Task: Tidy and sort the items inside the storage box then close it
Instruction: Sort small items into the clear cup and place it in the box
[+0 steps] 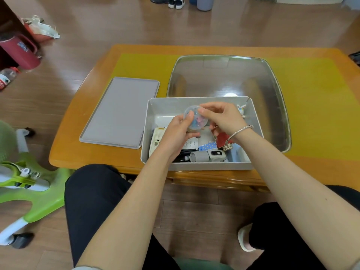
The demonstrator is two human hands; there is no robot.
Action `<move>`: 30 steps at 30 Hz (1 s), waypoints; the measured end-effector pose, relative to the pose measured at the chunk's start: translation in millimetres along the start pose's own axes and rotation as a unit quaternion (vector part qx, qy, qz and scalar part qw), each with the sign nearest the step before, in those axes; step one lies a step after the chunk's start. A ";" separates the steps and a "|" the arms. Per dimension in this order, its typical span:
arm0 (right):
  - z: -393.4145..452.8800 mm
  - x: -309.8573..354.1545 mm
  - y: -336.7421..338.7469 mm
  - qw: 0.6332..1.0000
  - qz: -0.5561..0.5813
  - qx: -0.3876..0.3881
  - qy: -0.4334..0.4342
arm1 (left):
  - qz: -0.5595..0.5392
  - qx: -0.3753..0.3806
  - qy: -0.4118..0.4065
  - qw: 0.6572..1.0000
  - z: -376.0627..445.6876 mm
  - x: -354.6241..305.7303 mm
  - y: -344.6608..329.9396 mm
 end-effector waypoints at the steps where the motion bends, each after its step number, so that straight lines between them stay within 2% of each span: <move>1: -0.8 -5.2 -2.0 0.999 0.001 0.021 -0.026 | 0.001 -0.003 -0.002 1.000 0.0 -1.0 0.9; 3: -3.3 -13.0 -7.5 0.996 0.010 0.068 -0.061 | 0.015 -0.005 -0.006 1.000 1.2 -2.2 2.9; 5: -3.4 -14.3 -8.6 0.994 0.031 0.082 -0.061 | 0.031 -0.002 -0.001 1.000 1.4 -1.1 3.3; 10: 0.8 -16.3 -5.2 0.997 0.007 0.068 -0.034 | 0.064 0.028 0.040 0.997 -0.4 6.5 0.8; 17: 3.3 -14.2 -5.7 0.997 0.026 0.068 -0.009 | 0.060 0.020 0.015 0.998 1.5 1.3 1.5; 24: 0.9 -13.7 -11.4 0.989 0.123 0.082 -0.031 | 0.048 0.000 0.006 0.999 2.6 -4.5 6.8; 30: -1.9 -24.8 -9.3 0.991 0.089 0.067 -0.071 | 0.035 0.038 0.069 0.996 -2.1 3.8 8.0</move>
Point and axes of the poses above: each hand's wrist, its own z-axis towards the middle knuckle, its own y-axis out of the back of the hand, x = y × z, the point moved 9 cm from there along z, towards the middle knuckle, and after that the axes turned 3 degrees about -x, right-handed, at the moved point
